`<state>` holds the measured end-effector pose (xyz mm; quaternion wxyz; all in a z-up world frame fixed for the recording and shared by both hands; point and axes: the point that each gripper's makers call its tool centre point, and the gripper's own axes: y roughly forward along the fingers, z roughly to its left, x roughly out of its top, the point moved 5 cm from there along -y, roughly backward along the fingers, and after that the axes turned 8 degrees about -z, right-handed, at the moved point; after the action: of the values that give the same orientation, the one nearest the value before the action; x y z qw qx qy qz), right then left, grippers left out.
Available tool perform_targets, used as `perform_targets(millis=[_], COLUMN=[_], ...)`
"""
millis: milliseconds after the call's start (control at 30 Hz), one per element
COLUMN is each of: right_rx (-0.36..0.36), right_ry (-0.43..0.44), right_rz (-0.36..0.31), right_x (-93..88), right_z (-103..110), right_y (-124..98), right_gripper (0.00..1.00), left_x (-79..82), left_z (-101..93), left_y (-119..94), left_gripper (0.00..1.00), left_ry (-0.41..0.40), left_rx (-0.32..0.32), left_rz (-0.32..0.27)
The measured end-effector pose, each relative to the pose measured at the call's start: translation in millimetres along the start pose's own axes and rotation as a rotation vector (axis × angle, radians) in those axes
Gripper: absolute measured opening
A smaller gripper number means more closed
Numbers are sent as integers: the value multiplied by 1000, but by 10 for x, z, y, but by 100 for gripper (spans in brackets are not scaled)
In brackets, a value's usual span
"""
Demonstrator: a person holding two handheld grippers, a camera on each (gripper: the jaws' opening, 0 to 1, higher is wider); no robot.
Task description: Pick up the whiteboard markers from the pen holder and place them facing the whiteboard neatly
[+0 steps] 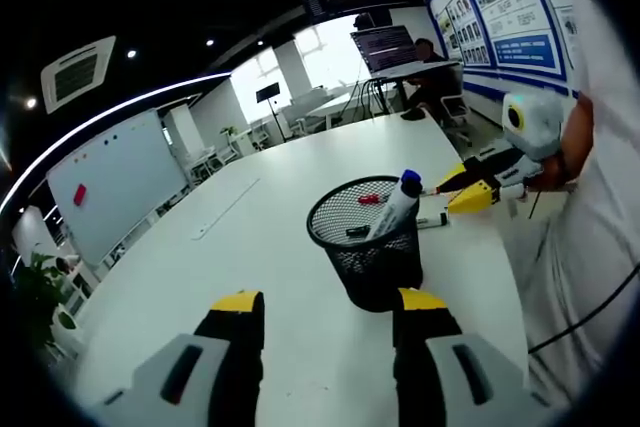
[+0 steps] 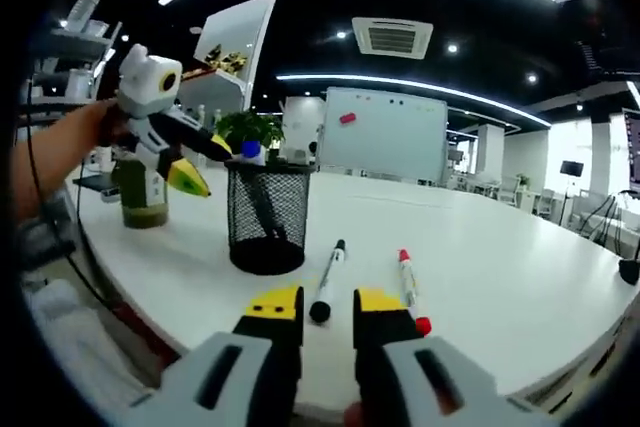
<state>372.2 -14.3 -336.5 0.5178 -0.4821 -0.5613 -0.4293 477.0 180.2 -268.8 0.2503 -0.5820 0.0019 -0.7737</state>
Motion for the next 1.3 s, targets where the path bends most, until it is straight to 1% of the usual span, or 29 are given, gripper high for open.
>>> perform_targets(millis=[67,133,200,300,400,467,500,633,700,733,800,900,933,1000,1133,1200,1300], right_rx=[-10,-11,-22,-25,-48,-58,-66,-73,-93,-97,-116,-120,-122,-114,-107,-109,-117], right_ry=[2,29,5,25,-1,10,24,23,58,43,47,59,39,48,39,39,40], right_rz=[17,34,44,54,57,75,71,71,70,68,70,73,68,69,58,49,49], right_x=[-28,-50,-78,-92,-106,-148,-152,-157,-169,-166,-169,-178,-175,-168,-166,-166,-159], right_z=[11,37,52,85,96,85,85,95,55,46,4,-37,-45,-21,46,60,58], right_y=[11,5,20,42,50,60,53,59,58,53,47,33,34,39,62,70,82], right_gripper=[20,20,20,20,19,19,18,18,19,19,19,19,19,19,18,15,13], left_x=[1,2,2,2,1,1,1,-1,-2,-1,-3,-2,-4,-3,-1,0,2], left_z=[-2,-2,-2,1,2,3,4,6,7,7,4,-1,-4,-6,0,3,5], left_y=[0,0,-1,-1,0,0,1,1,2,2,3,5,4,2,0,0,0], left_gripper=[53,53,53,53,53,53,53,53,53,53,53,53,53,53,53,53,53], left_ry=[0,0,0,0,0,0,0,0,0,-2,-1,-6,-3,-2,2,4,4], left_rx=[-1,-1,-1,0,0,0,0,1,1,0,0,-8,-10,-12,-3,1,2], left_rz=[1,0,0,-1,-1,-1,-1,-1,0,-2,-1,-2,-1,-3,-5,-7,-9])
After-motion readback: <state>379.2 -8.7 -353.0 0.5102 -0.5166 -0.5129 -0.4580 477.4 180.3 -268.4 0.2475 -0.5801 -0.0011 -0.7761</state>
